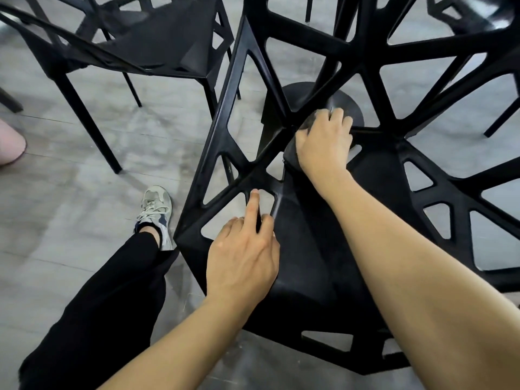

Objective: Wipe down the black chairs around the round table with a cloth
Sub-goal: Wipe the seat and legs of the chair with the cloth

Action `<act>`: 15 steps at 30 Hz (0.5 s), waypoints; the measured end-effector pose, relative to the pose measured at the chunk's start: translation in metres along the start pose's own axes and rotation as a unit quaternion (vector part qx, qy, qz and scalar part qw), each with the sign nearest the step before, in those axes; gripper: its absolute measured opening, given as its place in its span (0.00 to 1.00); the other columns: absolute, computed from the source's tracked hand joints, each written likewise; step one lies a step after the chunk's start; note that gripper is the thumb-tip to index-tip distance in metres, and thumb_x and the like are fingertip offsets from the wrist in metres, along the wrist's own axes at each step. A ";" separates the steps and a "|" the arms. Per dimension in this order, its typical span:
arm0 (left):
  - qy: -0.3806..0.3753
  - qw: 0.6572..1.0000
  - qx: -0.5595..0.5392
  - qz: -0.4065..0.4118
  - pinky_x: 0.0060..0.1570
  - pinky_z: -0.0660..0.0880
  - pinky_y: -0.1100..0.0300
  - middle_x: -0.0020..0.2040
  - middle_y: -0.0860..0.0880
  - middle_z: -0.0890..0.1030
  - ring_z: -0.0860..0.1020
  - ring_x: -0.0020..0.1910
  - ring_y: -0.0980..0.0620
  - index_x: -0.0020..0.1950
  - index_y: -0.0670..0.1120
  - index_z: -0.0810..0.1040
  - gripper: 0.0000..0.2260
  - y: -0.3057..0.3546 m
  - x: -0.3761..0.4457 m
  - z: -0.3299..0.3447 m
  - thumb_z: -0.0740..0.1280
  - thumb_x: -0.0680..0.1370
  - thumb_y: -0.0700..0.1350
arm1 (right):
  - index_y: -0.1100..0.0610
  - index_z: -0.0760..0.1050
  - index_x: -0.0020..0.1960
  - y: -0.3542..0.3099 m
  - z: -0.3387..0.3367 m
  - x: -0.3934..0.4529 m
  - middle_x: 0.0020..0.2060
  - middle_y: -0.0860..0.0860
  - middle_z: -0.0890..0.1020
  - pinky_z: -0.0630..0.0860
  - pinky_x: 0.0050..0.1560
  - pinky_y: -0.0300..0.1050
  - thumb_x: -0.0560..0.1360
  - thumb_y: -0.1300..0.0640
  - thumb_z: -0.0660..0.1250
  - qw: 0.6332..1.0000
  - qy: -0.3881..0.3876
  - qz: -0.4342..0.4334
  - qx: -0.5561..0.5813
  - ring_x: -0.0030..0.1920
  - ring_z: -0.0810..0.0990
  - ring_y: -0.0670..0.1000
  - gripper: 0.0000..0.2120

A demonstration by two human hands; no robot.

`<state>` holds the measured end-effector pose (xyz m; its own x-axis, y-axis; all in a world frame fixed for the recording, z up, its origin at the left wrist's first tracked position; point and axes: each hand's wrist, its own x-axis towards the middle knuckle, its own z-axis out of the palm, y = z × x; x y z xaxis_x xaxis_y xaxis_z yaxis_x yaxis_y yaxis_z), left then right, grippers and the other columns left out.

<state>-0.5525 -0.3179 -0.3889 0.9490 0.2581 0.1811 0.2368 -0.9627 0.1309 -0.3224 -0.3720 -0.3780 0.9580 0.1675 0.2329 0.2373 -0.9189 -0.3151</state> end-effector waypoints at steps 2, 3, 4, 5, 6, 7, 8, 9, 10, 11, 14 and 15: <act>0.002 1.000 0.000 -0.001 0.52 0.74 0.55 0.77 0.41 0.68 0.79 0.41 0.47 0.48 0.46 0.77 0.08 0.000 0.000 0.001 0.60 0.78 0.48 | 0.61 0.75 0.59 0.003 0.006 -0.016 0.57 0.59 0.75 0.76 0.50 0.61 0.74 0.52 0.63 0.998 0.008 -0.055 0.002 0.59 0.72 0.63 0.17; 0.002 1.000 0.001 -0.001 0.52 0.74 0.55 0.77 0.41 0.68 0.79 0.41 0.47 0.49 0.46 0.77 0.08 0.000 0.000 0.001 0.60 0.78 0.48 | 0.61 0.75 0.59 0.001 0.008 -0.021 0.57 0.59 0.75 0.76 0.49 0.60 0.75 0.52 0.63 0.997 0.005 -0.079 -0.005 0.58 0.72 0.62 0.18; 0.000 1.000 0.004 0.001 0.52 0.74 0.55 0.77 0.41 0.67 0.79 0.41 0.47 0.49 0.46 0.77 0.08 0.000 0.000 0.001 0.60 0.78 0.48 | 0.60 0.75 0.60 -0.002 0.010 -0.021 0.57 0.59 0.75 0.76 0.50 0.60 0.76 0.51 0.63 0.996 0.003 -0.086 -0.012 0.59 0.72 0.62 0.17; 0.000 1.000 0.006 0.003 0.51 0.74 0.55 0.77 0.41 0.67 0.79 0.41 0.47 0.49 0.46 0.77 0.08 0.000 0.000 0.000 0.61 0.79 0.48 | 0.60 0.75 0.61 -0.007 0.010 -0.016 0.58 0.58 0.74 0.76 0.51 0.60 0.78 0.51 0.62 0.997 0.002 -0.080 -0.016 0.60 0.72 0.61 0.16; 0.001 1.000 0.008 0.006 0.51 0.74 0.55 0.77 0.41 0.67 0.79 0.41 0.47 0.49 0.46 0.77 0.08 0.000 0.000 0.000 0.61 0.79 0.48 | 0.59 0.76 0.61 -0.012 0.009 -0.010 0.59 0.58 0.74 0.76 0.52 0.59 0.79 0.51 0.62 0.997 0.001 -0.069 -0.021 0.61 0.72 0.61 0.15; 0.002 1.000 0.010 0.008 0.51 0.74 0.55 0.77 0.41 0.68 0.79 0.40 0.47 0.49 0.46 0.77 0.08 0.000 -0.001 -0.001 0.61 0.79 0.48 | 0.59 0.76 0.60 -0.017 0.008 -0.003 0.59 0.57 0.73 0.75 0.53 0.59 0.80 0.53 0.62 0.998 -0.004 -0.064 -0.028 0.61 0.71 0.60 0.14; 0.003 1.000 0.015 0.010 0.50 0.74 0.55 0.77 0.41 0.68 0.79 0.40 0.47 0.50 0.46 0.77 0.08 -0.001 -0.001 -0.001 0.61 0.79 0.48 | 0.58 0.77 0.59 -0.021 0.006 0.004 0.60 0.57 0.73 0.74 0.54 0.58 0.80 0.54 0.62 0.997 -0.012 -0.065 -0.040 0.62 0.71 0.60 0.13; 0.003 1.000 0.021 0.011 0.50 0.75 0.55 0.77 0.41 0.68 0.79 0.40 0.47 0.50 0.45 0.78 0.08 -0.001 -0.001 -0.001 0.62 0.79 0.48 | 0.58 0.78 0.59 -0.024 0.003 0.009 0.61 0.57 0.73 0.73 0.55 0.59 0.80 0.55 0.62 0.995 -0.029 -0.072 -0.056 0.63 0.70 0.60 0.12; 0.001 1.000 0.026 0.012 0.48 0.75 0.55 0.76 0.41 0.68 0.80 0.39 0.47 0.49 0.45 0.78 0.08 -0.001 0.000 -0.001 0.62 0.78 0.47 | 0.58 0.78 0.60 -0.027 -0.001 0.014 0.62 0.56 0.73 0.71 0.57 0.60 0.80 0.55 0.62 0.992 -0.055 -0.082 -0.072 0.64 0.70 0.61 0.13; -0.003 1.000 0.028 0.010 0.46 0.75 0.55 0.77 0.41 0.68 0.79 0.38 0.47 0.49 0.45 0.77 0.07 -0.001 0.000 -0.002 0.62 0.78 0.47 | 0.58 0.77 0.62 -0.030 -0.006 0.018 0.64 0.56 0.72 0.70 0.59 0.60 0.80 0.54 0.61 0.988 -0.087 -0.093 -0.088 0.65 0.69 0.61 0.14; -0.008 1.000 0.028 0.005 0.43 0.75 0.53 0.77 0.42 0.68 0.79 0.36 0.46 0.50 0.45 0.77 0.07 0.000 0.000 -0.003 0.63 0.79 0.47 | 0.57 0.75 0.65 -0.026 -0.018 0.026 0.66 0.56 0.71 0.68 0.62 0.61 0.81 0.50 0.60 0.972 -0.146 -0.136 -0.126 0.68 0.67 0.60 0.17; -0.008 0.999 0.031 0.006 0.43 0.75 0.53 0.77 0.42 0.68 0.79 0.36 0.45 0.50 0.45 0.77 0.07 0.001 0.000 -0.004 0.63 0.78 0.47 | 0.57 0.75 0.65 -0.021 -0.020 0.025 0.66 0.56 0.70 0.68 0.62 0.62 0.81 0.49 0.60 0.968 -0.152 -0.148 -0.131 0.68 0.67 0.60 0.17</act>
<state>-0.5528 -0.3188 -0.3852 0.9548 0.2459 0.1670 0.2375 -0.9689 0.0690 -0.3071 -0.3560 -0.3470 0.8672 0.4976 -0.0176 0.4972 -0.8673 -0.0236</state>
